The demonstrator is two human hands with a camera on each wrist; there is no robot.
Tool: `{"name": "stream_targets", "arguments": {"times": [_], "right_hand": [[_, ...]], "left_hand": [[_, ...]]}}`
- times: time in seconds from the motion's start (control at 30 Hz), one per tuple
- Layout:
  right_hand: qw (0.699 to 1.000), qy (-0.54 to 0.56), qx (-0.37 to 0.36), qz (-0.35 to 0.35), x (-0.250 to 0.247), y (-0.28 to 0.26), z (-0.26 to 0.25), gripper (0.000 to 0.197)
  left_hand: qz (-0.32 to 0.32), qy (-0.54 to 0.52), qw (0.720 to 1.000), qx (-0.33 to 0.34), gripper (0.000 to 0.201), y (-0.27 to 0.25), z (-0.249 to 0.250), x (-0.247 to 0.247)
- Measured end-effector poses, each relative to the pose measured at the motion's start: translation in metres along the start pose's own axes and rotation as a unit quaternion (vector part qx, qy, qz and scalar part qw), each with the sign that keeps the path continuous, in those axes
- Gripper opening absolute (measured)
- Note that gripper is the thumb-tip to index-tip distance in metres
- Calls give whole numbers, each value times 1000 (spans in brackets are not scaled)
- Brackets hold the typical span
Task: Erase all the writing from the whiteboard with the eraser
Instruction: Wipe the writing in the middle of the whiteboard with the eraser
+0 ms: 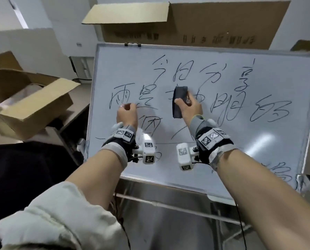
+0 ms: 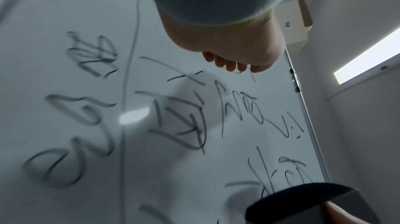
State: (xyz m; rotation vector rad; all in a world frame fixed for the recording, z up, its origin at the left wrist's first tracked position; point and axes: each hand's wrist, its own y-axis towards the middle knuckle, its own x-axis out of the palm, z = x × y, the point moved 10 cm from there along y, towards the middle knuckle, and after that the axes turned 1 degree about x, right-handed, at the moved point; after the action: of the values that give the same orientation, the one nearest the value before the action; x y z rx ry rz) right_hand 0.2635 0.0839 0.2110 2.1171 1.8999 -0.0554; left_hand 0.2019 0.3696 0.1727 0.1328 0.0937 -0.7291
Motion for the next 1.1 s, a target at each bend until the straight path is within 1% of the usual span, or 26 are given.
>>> {"name": "stream_targets", "arguments": {"times": [0.07,0.13,0.2,0.3,0.37,0.4,0.47,0.53,0.57,0.67,0.73,0.8,0.83,0.87,0.9,0.97,1.03,1.1], "right_hand": [[1000,-9,-5,8,15,14,-17,67],[999,-21,-16,23,40,35,-37,71],[997,-43,-34,46,55,53,-60,70],[993,-65,-69,75,67,80,-89,67],[988,-68,-94,100,61,92,-100,61],[984,-73,-106,123,60,105,-105,58],[976,-79,-121,160,51,122,-110,55],[966,-117,-130,191,44,133,-112,56],[962,-137,-131,196,46,142,-112,57],[960,-174,-143,168,68,154,-108,60],[952,-214,-191,110,108,147,-108,60],[929,-272,-247,29,158,127,-106,58],[917,-295,-269,8,174,118,-107,57],[910,-304,-283,6,178,114,-109,56],[909,-301,-288,19,173,117,-113,56],[914,-288,-276,72,141,135,-116,57],[928,-255,-240,128,100,156,-113,59],[937,-231,-209,158,83,161,-105,60]], "left_hand": [[36,69,996,36,26,25,19,-11],[84,145,984,65,33,62,41,-26],[125,159,976,82,42,96,60,-34],[179,141,969,95,59,142,82,-41],[196,135,968,83,67,157,83,-43],[198,133,969,66,68,171,81,-40],[187,129,974,16,69,190,69,-35],[162,135,977,-28,70,203,52,-29],[154,139,977,-42,68,211,45,-26],[140,138,977,-84,70,227,21,-24],[133,154,974,-98,72,228,7,-25],[142,161,973,-85,68,228,1,-24],[143,163,973,-77,67,229,1,-24],[142,166,973,-73,66,231,0,-23],[142,168,973,-70,66,233,1,-24],[144,164,973,-70,64,235,0,-23],[150,159,974,-66,62,235,-1,-21],[155,151,974,-62,58,232,-2,-19]]}}
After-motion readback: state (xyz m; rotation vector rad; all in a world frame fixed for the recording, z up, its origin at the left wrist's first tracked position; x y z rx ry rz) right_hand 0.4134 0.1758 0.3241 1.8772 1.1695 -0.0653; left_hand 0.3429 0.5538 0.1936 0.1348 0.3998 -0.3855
